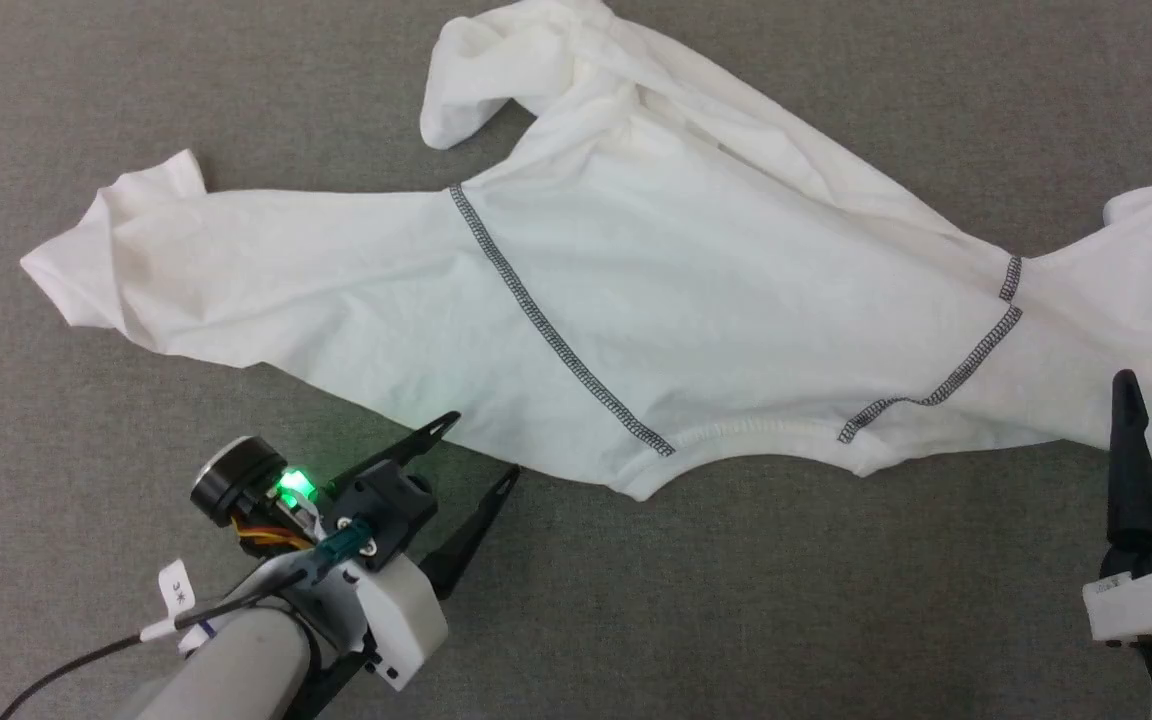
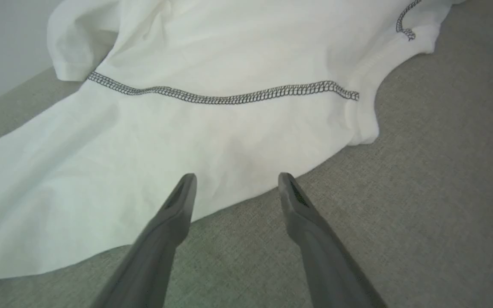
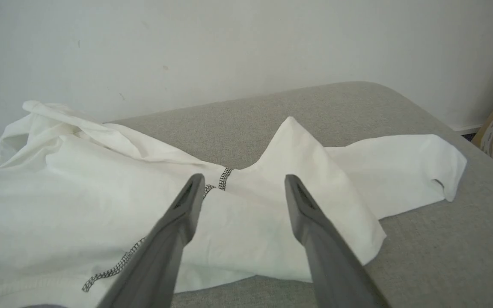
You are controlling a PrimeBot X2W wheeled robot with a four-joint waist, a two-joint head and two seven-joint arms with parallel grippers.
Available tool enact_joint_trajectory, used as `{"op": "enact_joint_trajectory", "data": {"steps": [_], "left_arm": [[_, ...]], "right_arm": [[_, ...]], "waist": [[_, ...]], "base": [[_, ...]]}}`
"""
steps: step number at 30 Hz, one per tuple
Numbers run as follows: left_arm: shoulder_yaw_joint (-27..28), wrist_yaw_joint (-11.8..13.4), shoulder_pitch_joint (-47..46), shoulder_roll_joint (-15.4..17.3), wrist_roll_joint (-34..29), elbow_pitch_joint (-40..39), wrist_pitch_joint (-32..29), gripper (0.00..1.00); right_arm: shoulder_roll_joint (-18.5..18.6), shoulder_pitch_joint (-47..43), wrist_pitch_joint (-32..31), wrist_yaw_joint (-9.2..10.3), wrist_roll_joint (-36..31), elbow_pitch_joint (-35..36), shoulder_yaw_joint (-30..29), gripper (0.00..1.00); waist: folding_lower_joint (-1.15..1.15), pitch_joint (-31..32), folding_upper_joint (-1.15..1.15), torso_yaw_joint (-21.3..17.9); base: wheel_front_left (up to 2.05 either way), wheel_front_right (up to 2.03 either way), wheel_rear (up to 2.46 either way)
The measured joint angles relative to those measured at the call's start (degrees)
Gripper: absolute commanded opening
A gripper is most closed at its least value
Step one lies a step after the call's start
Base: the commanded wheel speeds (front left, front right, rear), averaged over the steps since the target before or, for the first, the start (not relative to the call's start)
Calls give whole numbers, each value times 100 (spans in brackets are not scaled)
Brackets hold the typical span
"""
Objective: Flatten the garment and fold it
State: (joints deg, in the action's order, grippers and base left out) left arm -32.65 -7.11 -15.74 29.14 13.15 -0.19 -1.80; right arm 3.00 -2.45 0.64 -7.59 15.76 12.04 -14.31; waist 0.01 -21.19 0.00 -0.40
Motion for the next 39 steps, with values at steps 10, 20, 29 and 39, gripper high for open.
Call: {"op": "enact_joint_trajectory", "data": {"steps": [10, 20, 29, 39], "left_arm": [[-266, -41, -543, 83, 107, 402, -79, 100], [-258, -9, -676, -63, 387, 645, 220, 0], [369, 383, 136, -175, 1332, 237, 632, 0], [746, 775, 1049, -33, 1723, -279, 835, 0]], "right_arm": [[-1, 88, 59, 0, 49, 36, 59, 100], [-1, 108, 58, 0, 99, 3, 87, 100], [0, 99, -73, 0, 114, 10, 163, 100], [-2, -362, -1384, 4, 710, -87, 531, 100]], "waist": [[0, -354, 0, -99], [0, -338, 0, -156], [-1, -115, 0, -66], [-1, 50, 0, 160]], "base": [[0, 0, 0], [0, 0, 0], [0, 0, 0], [0, 0, 0]]}}
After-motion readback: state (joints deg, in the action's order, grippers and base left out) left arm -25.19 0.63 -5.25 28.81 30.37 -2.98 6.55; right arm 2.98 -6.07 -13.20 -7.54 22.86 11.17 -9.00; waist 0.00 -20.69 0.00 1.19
